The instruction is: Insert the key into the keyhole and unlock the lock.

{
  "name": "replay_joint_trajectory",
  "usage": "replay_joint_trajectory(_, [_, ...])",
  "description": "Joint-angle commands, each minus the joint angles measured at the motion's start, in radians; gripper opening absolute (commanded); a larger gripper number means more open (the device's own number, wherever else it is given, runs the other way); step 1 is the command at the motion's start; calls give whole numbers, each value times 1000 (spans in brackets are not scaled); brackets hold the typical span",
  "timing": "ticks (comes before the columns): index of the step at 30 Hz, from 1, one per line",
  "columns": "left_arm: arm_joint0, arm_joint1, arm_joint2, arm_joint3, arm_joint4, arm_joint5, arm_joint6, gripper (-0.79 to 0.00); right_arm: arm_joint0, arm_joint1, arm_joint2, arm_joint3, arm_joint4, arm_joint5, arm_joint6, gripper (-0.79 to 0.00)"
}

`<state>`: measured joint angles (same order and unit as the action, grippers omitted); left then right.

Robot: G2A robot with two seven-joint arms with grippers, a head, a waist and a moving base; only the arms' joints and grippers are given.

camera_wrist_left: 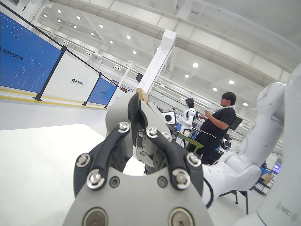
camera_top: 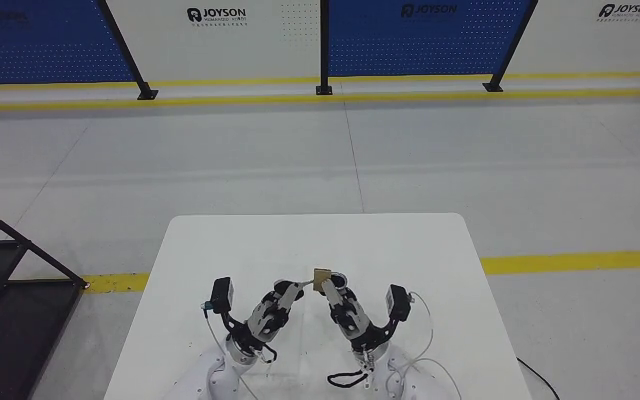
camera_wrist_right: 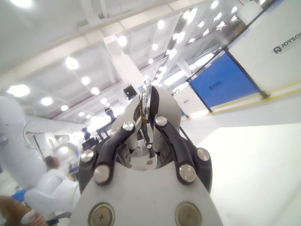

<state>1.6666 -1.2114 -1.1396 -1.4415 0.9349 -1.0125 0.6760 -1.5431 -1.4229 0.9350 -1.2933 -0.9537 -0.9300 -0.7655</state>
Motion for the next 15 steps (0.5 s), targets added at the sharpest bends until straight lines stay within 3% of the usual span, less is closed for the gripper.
replay_joint_trajectory(1, [2, 2, -3, -3, -1, 0, -7, -785, -1, 3, 9, -1, -12, -9, 5, -785])
replay_joint_trajectory(15, [0, 37, 21, -35, -76, 0, -67, -785, -3, 17, 39, -6, -45, -66, 28, -785])
